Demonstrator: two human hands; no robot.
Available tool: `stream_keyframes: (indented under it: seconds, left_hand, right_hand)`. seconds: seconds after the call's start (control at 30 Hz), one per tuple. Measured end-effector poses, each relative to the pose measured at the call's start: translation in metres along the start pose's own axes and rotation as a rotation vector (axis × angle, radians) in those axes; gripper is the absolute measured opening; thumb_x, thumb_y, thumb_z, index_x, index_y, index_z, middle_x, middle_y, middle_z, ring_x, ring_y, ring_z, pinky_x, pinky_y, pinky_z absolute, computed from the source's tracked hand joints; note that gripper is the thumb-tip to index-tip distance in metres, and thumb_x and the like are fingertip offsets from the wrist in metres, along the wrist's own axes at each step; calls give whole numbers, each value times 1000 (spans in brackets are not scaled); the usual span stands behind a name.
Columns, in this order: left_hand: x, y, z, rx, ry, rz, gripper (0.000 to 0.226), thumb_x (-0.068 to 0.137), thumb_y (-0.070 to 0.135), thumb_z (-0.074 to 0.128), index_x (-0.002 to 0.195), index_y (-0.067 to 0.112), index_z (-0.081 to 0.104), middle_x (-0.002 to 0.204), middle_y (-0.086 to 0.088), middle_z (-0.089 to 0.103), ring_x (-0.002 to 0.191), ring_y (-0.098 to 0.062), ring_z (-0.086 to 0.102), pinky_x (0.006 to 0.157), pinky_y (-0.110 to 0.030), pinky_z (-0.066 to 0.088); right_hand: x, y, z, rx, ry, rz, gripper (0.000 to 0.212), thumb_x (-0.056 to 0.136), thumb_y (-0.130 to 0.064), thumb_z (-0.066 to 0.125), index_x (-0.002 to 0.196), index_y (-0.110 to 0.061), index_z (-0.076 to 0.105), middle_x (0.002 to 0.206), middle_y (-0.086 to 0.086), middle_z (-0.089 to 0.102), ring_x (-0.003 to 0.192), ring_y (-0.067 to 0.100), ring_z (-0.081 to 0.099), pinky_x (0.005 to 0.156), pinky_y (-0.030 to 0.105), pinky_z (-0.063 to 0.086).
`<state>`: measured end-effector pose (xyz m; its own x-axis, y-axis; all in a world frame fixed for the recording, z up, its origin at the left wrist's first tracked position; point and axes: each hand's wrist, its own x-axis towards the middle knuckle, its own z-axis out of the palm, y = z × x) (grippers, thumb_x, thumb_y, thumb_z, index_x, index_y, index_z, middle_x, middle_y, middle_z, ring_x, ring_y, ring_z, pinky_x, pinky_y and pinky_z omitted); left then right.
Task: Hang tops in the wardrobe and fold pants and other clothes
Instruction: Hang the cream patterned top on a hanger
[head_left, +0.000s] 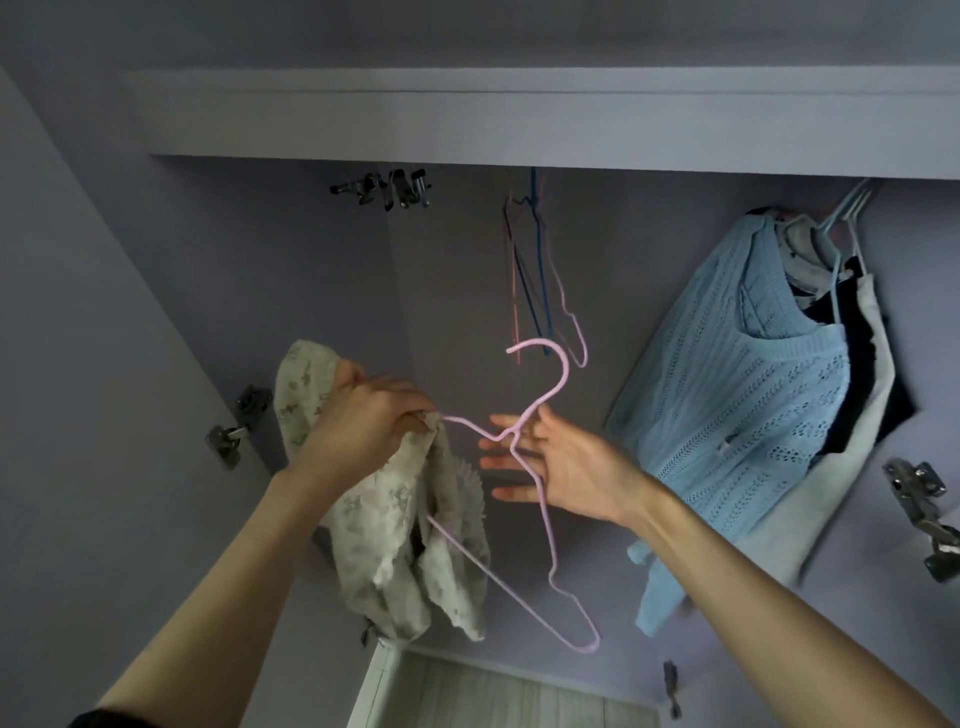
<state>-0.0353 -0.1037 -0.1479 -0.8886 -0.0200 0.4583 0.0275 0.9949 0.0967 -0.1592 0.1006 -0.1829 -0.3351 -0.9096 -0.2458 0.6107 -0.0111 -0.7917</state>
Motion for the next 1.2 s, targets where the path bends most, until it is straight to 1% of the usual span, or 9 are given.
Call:
stream_keyframes:
  seconds: [0.1, 0.2, 0.3, 0.37, 0.47, 0.6, 0.67, 0.87, 1.2]
  left_hand:
    - [-1, -2, -4, -70, 32, -18, 15, 72, 18, 64, 82, 23, 75, 82, 12, 71, 75, -10, 63, 69, -25, 14]
    - [-3, -3, -9, -120, 72, -44, 16, 71, 23, 65, 82, 23, 76, 81, 11, 72, 76, -5, 60, 71, -27, 19]
    - [-7, -4, -14, -202, 111, -84, 17, 70, 21, 66, 83, 20, 76, 82, 7, 73, 79, -2, 56, 81, -30, 26]
    - [-9, -5, -19, -251, 124, -80, 16, 70, 18, 68, 82, 16, 77, 81, 5, 73, 78, -1, 56, 86, -44, 40]
    - [-12, -6, -29, -292, 141, -67, 15, 71, 17, 69, 83, 12, 77, 80, 4, 72, 77, -1, 58, 73, -55, 49]
    - [-17, -9, -34, -287, 140, -57, 12, 70, 12, 71, 81, 9, 76, 72, 5, 70, 70, 9, 52, 77, -29, 50]
    - [-22, -14, -36, -284, 142, -71, 11, 68, 7, 73, 79, 6, 76, 69, 1, 70, 68, 7, 53, 71, -7, 42]
    - [-30, -29, -36, -275, 156, -197, 14, 68, 5, 73, 81, 6, 76, 74, 22, 61, 73, 4, 56, 69, 3, 35]
    - [-13, -18, -23, 2, 143, -331, 15, 73, 14, 78, 87, 20, 77, 77, -7, 71, 71, -35, 67, 72, -41, 51]
  right_hand:
    - [15, -10, -10, -63, -1, 97, 31, 86, -24, 50, 111, -11, 62, 114, 11, 62, 103, 24, 60, 93, 49, 46]
    - [36, -9, 10, -795, -23, 84, 21, 92, -15, 57, 112, -17, 61, 112, 1, 63, 96, 7, 59, 84, 25, 49]
    - [52, 1, 39, -1051, -114, -60, 4, 89, -8, 62, 91, -10, 64, 77, -12, 66, 72, -5, 56, 73, 12, 45]
    - [58, 6, 51, -1127, -102, -110, 24, 89, 0, 59, 78, -20, 53, 56, -22, 58, 58, -13, 52, 62, 4, 38]
    - [79, 20, 51, -1178, 21, -250, 28, 89, 5, 51, 90, -23, 50, 76, -14, 53, 72, -11, 51, 73, 10, 38]
    - [94, 24, 40, -1334, 358, -32, 46, 96, -19, 48, 138, -5, 36, 129, 17, 50, 109, 23, 48, 99, 39, 36]
    - [90, 20, 31, -1485, 443, -168, 34, 94, -16, 47, 127, -5, 46, 123, 17, 53, 111, 32, 53, 96, 44, 43]
    - [53, -14, -14, -1615, 565, -369, 32, 78, 7, 56, 106, -6, 64, 120, 10, 49, 115, 27, 46, 96, 31, 39]
    - [-14, -52, -74, -1769, 796, -213, 43, 81, 1, 56, 121, -13, 57, 121, 8, 46, 118, 27, 45, 90, 34, 42]
